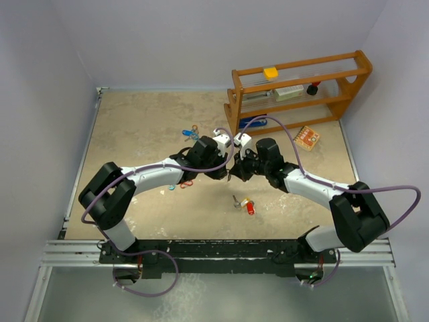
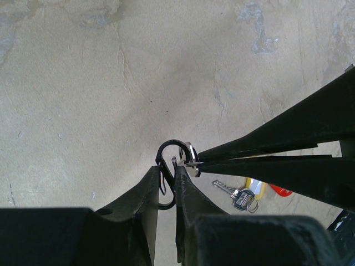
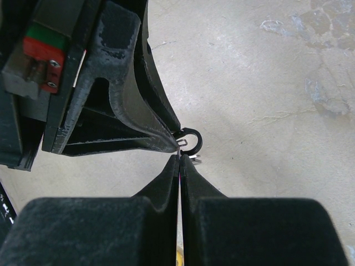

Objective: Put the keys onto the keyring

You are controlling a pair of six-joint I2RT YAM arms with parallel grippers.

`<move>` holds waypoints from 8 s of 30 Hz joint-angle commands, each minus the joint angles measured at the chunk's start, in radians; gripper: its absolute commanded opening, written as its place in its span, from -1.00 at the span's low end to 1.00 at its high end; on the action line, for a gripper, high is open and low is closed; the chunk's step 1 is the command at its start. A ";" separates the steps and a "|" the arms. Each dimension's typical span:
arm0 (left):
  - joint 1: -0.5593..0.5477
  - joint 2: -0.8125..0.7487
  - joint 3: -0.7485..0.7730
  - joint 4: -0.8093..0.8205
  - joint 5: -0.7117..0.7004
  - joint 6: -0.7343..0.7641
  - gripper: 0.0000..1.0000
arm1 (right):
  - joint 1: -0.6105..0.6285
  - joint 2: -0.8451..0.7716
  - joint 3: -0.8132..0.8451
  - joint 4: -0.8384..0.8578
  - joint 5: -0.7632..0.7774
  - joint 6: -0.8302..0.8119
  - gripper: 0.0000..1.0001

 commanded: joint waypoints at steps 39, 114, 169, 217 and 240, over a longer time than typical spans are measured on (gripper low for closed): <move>-0.006 -0.047 0.032 -0.015 0.052 0.022 -1.00 | 0.006 -0.058 -0.033 0.070 0.045 -0.003 -1.00; -0.013 -0.051 0.050 -0.035 0.075 0.033 -1.00 | 0.005 -0.072 -0.050 0.043 0.262 0.107 -0.49; -0.019 -0.172 -0.124 0.296 -0.146 0.009 -1.00 | -0.079 -0.064 -0.043 0.235 0.046 0.709 -0.19; -0.050 -0.222 -0.153 0.330 -0.215 -0.011 -0.52 | -0.079 -0.057 -0.104 0.367 0.074 0.806 -1.00; 0.049 -0.448 -0.251 0.153 -0.746 -0.245 0.27 | -0.075 0.137 0.059 0.367 0.003 0.651 -1.00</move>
